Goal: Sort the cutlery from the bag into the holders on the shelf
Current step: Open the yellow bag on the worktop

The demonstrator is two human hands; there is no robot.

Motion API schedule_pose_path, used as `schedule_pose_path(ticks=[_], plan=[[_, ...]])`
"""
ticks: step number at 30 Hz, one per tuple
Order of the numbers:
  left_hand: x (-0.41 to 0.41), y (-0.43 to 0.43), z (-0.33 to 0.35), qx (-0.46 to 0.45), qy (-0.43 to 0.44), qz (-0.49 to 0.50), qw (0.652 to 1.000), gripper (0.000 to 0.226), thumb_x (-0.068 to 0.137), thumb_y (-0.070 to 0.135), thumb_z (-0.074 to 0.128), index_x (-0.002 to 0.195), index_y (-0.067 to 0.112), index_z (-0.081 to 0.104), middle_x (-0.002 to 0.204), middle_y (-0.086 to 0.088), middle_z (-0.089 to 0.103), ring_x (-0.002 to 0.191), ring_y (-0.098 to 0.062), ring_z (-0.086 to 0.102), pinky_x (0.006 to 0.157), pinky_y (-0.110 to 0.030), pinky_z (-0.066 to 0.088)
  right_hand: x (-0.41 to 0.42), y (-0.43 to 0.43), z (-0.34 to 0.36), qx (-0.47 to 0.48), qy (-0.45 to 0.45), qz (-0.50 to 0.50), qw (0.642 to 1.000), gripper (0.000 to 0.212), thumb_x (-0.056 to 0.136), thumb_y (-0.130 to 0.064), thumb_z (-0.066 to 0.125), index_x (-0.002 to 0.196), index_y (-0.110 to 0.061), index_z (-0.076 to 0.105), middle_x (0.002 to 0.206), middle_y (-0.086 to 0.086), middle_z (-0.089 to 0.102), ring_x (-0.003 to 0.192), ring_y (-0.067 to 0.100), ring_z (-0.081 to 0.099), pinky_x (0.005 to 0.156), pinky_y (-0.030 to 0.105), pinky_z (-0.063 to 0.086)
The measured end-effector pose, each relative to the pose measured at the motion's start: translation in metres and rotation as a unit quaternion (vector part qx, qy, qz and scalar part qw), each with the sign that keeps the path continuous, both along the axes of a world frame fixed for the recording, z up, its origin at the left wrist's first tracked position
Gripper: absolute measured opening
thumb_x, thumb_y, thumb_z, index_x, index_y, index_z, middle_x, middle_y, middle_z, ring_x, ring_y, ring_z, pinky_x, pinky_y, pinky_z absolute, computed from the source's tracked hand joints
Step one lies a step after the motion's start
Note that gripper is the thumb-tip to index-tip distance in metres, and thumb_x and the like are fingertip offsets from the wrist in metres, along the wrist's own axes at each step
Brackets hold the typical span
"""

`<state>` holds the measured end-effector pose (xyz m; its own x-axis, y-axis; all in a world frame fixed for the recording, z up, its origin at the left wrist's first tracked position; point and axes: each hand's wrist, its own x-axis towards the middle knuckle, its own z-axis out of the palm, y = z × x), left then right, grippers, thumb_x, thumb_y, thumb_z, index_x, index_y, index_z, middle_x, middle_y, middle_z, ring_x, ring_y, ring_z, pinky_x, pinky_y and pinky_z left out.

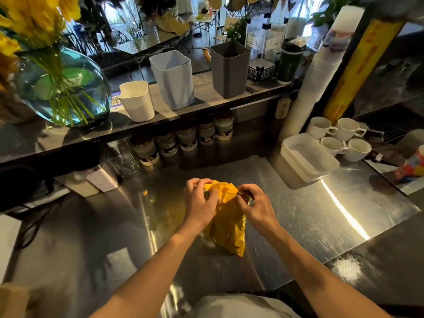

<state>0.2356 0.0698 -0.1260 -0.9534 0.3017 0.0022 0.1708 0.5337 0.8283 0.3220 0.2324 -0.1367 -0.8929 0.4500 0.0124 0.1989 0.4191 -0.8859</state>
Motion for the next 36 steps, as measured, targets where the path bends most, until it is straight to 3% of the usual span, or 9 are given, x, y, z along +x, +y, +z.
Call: schedule_pose_path(ticks=[5, 8, 10, 15, 19, 22, 26, 30, 36], plan=[[-0.005, -0.012, 0.003, 0.068, -0.072, 0.070, 0.993, 0.031, 0.097, 0.009, 0.052, 0.125, 0.023, 0.056, 0.131, 0.003, 0.035, 0.117, -0.009, 0.038, 0.098, -0.021, 0.036, -0.001, -0.003, 0.007, -0.039, -0.003, -0.002, 0.999, 0.024, 0.101, -0.029, 0.058, 0.125, -0.033, 0.059, 0.126, -0.005, 0.056, 0.113, 0.010, 0.056, 0.088, 0.020, 0.052], [-0.008, -0.020, -0.001, 0.109, -0.124, 0.099, 0.981, 0.035, 0.101, 0.007, 0.049, 0.130, 0.026, 0.052, 0.128, 0.003, 0.048, 0.111, -0.009, 0.053, 0.082, -0.012, 0.045, -0.009, -0.011, 0.015, -0.025, -0.004, 0.018, 1.000, 0.032, 0.100, -0.035, 0.059, 0.132, -0.034, 0.055, 0.131, -0.012, 0.048, 0.121, 0.010, 0.051, 0.096, 0.028, 0.052], [-0.010, -0.025, -0.004, 0.127, -0.130, 0.109, 0.977, 0.032, 0.103, 0.010, 0.050, 0.131, 0.025, 0.052, 0.122, 0.003, 0.057, 0.104, -0.005, 0.058, 0.069, -0.008, 0.048, -0.017, -0.016, 0.021, 0.020, 0.007, 0.044, 0.999, 0.035, 0.098, -0.039, 0.063, 0.132, -0.035, 0.055, 0.125, -0.020, 0.047, 0.121, 0.006, 0.047, 0.100, 0.031, 0.049], [-0.015, -0.029, -0.006, 0.135, -0.108, 0.095, 0.980, 0.028, 0.099, 0.012, 0.060, 0.123, 0.027, 0.060, 0.115, 0.004, 0.064, 0.104, -0.006, 0.062, 0.080, -0.016, 0.054, -0.038, -0.023, 0.027, 0.224, 0.006, 0.096, 0.970, 0.040, 0.092, -0.044, 0.070, 0.130, -0.035, 0.060, 0.127, -0.015, 0.058, 0.118, 0.006, 0.047, 0.105, 0.035, 0.041], [-0.020, -0.030, -0.007, 0.072, -0.067, 0.059, 0.993, 0.029, 0.098, 0.013, 0.063, 0.123, 0.028, 0.061, 0.116, 0.007, 0.061, 0.101, -0.006, 0.059, 0.074, -0.011, 0.051, -0.051, -0.028, 0.022, 0.275, -0.022, 0.120, 0.954, 0.037, 0.091, -0.041, 0.072, 0.127, -0.031, 0.065, 0.125, -0.011, 0.064, 0.116, 0.016, 0.052, 0.100, 0.035, 0.038], [-0.024, -0.032, -0.008, 0.019, -0.020, 0.035, 0.999, 0.025, 0.096, 0.011, 0.065, 0.117, 0.025, 0.065, 0.113, 0.009, 0.059, 0.100, -0.008, 0.059, 0.076, -0.010, 0.048, -0.056, -0.028, 0.019, 0.296, -0.023, 0.128, 0.946, 0.037, 0.091, -0.041, 0.073, 0.126, -0.032, 0.064, 0.123, -0.011, 0.066, 0.110, 0.013, 0.050, 0.096, 0.032, 0.041], [-0.028, -0.036, -0.009, -0.054, 0.040, 0.031, 0.997, 0.017, 0.093, 0.013, 0.071, 0.108, 0.020, 0.072, 0.105, 0.007, 0.064, 0.091, -0.007, 0.060, 0.066, -0.005, 0.041, -0.059, -0.029, 0.017, 0.333, -0.025, 0.142, 0.932, 0.037, 0.091, -0.041, 0.074, 0.126, -0.030, 0.066, 0.119, -0.010, 0.068, 0.105, 0.011, 0.050, 0.091, 0.029, 0.047], [-0.028, -0.037, -0.006, -0.089, 0.051, 0.043, 0.994, 0.005, 0.094, 0.018, 0.069, 0.098, 0.021, 0.072, 0.100, 0.008, 0.067, 0.087, -0.008, 0.060, 0.059, -0.008, 0.035, -0.065, -0.029, 0.019, 0.385, -0.026, 0.177, 0.905, 0.033, 0.094, -0.045, 0.067, 0.124, -0.030, 0.068, 0.116, -0.009, 0.068, 0.100, 0.010, 0.053, 0.085, 0.024, 0.047], [-0.024, -0.038, -0.002, -0.121, 0.063, 0.062, 0.989, 0.004, 0.097, 0.023, 0.065, 0.096, 0.023, 0.069, 0.103, 0.010, 0.067, 0.083, -0.004, 0.053, 0.053, -0.010, 0.027, -0.066, -0.031, 0.016, 0.407, -0.036, 0.187, 0.893, 0.037, 0.098, -0.049, 0.059, 0.128, -0.030, 0.067, 0.117, -0.008, 0.066, 0.102, 0.010, 0.052, 0.080, 0.019, 0.043]])
